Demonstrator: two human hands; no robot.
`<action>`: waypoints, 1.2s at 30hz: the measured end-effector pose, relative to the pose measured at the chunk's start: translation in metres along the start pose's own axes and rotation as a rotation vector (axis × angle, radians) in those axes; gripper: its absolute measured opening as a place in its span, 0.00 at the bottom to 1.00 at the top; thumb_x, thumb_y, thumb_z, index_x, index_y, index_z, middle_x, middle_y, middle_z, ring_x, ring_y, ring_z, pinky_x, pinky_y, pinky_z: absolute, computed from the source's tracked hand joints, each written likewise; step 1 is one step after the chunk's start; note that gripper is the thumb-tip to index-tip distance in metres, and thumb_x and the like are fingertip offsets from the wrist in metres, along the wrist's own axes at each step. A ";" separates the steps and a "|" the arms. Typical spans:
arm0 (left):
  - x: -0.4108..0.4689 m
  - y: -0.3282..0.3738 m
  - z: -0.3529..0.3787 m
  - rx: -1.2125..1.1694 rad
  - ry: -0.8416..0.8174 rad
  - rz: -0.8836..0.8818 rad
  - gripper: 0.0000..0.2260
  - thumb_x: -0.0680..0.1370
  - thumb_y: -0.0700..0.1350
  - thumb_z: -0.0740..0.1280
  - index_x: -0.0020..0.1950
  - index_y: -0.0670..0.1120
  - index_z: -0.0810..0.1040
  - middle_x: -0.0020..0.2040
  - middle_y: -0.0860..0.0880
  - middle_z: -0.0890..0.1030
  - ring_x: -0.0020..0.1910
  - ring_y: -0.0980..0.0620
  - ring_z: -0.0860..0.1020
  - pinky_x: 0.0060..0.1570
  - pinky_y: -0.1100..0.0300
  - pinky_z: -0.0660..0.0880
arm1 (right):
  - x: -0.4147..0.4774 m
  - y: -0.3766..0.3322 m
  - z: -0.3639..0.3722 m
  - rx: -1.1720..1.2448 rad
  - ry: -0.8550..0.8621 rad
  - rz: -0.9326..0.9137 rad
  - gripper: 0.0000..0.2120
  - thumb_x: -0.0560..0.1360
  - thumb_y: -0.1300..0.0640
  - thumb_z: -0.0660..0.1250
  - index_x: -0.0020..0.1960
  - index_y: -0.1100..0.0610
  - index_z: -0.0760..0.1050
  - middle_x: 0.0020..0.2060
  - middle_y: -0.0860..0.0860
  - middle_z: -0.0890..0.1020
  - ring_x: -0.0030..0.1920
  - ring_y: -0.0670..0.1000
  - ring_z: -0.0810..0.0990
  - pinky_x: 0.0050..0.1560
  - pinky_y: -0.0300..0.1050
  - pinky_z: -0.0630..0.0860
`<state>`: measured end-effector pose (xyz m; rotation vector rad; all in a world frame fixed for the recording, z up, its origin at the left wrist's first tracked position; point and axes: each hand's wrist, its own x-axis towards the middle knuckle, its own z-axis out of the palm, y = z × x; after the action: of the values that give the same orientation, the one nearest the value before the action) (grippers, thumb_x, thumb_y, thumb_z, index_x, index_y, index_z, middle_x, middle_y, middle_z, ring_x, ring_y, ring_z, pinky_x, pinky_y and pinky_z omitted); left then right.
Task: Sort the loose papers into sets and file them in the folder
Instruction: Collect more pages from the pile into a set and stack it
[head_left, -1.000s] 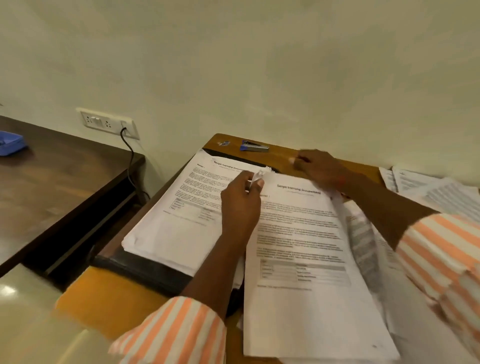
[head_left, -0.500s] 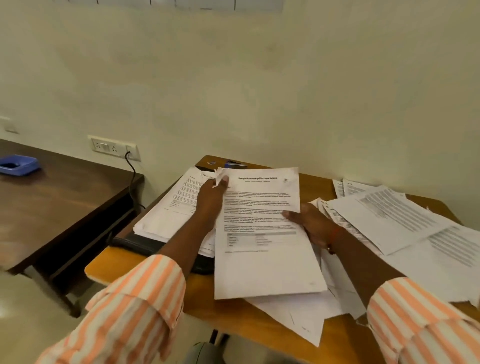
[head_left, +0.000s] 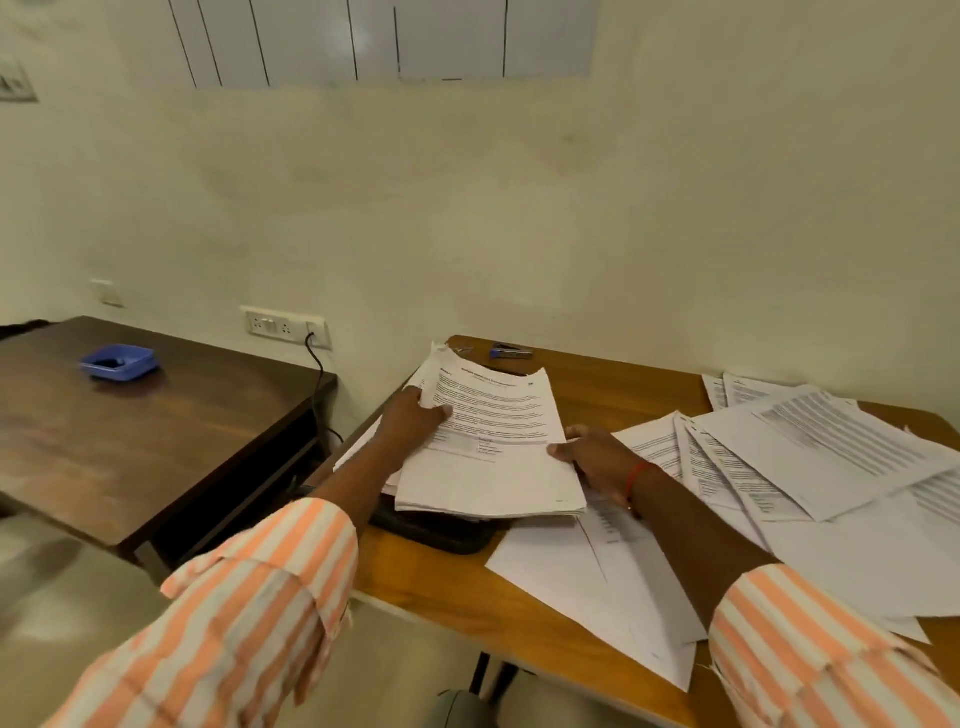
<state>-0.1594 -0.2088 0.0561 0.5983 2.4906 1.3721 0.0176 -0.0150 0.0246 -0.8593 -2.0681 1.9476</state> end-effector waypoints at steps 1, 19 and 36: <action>0.007 0.000 -0.005 0.014 -0.010 0.002 0.23 0.80 0.48 0.70 0.71 0.41 0.71 0.63 0.45 0.78 0.56 0.46 0.76 0.54 0.54 0.73 | 0.005 -0.002 0.004 -0.053 0.037 -0.012 0.10 0.79 0.63 0.68 0.59 0.60 0.75 0.57 0.58 0.83 0.56 0.58 0.84 0.60 0.59 0.79; 0.055 -0.041 -0.035 0.549 0.070 0.027 0.09 0.76 0.39 0.66 0.53 0.39 0.83 0.49 0.44 0.83 0.47 0.44 0.81 0.48 0.52 0.80 | 0.026 0.007 0.084 -0.552 0.351 -0.130 0.20 0.73 0.51 0.72 0.63 0.55 0.76 0.59 0.53 0.82 0.54 0.56 0.83 0.48 0.46 0.81; 0.063 -0.054 -0.026 0.645 0.028 -0.019 0.05 0.79 0.44 0.65 0.46 0.43 0.75 0.48 0.44 0.81 0.38 0.50 0.74 0.38 0.57 0.71 | 0.027 0.009 0.077 -0.492 0.206 -0.104 0.18 0.73 0.60 0.74 0.62 0.57 0.77 0.60 0.54 0.82 0.58 0.55 0.81 0.50 0.41 0.76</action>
<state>-0.2381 -0.2255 0.0243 0.6646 2.9402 0.5412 -0.0404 -0.0672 -0.0006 -0.9646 -2.4390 1.2511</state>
